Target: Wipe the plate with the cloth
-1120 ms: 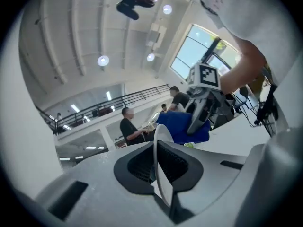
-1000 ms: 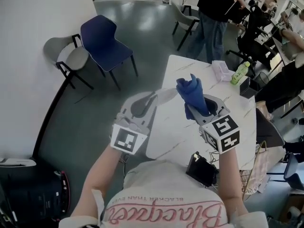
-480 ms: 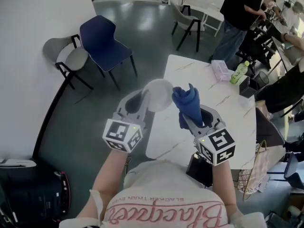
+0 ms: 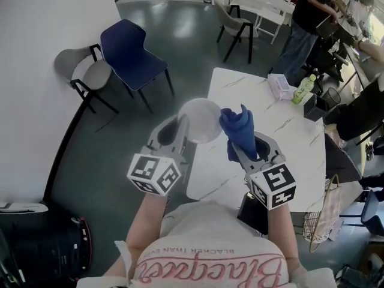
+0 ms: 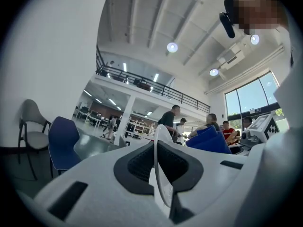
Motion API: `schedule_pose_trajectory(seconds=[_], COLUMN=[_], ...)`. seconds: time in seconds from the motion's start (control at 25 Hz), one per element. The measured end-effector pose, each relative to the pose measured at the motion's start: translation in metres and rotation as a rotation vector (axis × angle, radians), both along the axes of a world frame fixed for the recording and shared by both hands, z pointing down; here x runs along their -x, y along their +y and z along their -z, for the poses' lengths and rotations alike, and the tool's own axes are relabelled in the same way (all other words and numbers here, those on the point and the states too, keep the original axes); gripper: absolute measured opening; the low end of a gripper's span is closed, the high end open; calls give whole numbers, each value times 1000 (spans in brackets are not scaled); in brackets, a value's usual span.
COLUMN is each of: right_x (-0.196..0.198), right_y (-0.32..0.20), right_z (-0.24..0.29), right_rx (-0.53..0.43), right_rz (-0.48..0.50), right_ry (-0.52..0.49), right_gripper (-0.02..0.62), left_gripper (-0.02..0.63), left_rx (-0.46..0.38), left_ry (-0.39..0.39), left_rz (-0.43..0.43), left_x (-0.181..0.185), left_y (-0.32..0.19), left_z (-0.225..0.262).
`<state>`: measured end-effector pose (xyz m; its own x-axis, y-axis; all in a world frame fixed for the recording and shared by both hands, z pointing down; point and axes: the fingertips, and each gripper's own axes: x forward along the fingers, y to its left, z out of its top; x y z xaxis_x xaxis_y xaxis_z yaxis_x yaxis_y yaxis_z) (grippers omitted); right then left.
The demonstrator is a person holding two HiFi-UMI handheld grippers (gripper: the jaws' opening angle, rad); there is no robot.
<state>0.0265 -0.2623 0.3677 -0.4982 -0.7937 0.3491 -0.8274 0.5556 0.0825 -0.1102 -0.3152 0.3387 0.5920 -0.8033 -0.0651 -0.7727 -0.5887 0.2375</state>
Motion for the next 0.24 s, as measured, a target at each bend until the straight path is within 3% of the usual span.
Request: schedule_pose_trajectory(seconds=[0.24], right_x=[1], right_y=[-2], right_z=[-1], right_rx=[-1], right_rz=[-15], right_ry=[-20], right_gripper=[132], left_gripper=[18], left_rx=[-4], left_ry=[1], left_rz=[0], left_x=[-5], left_y=[3], left_z=[1])
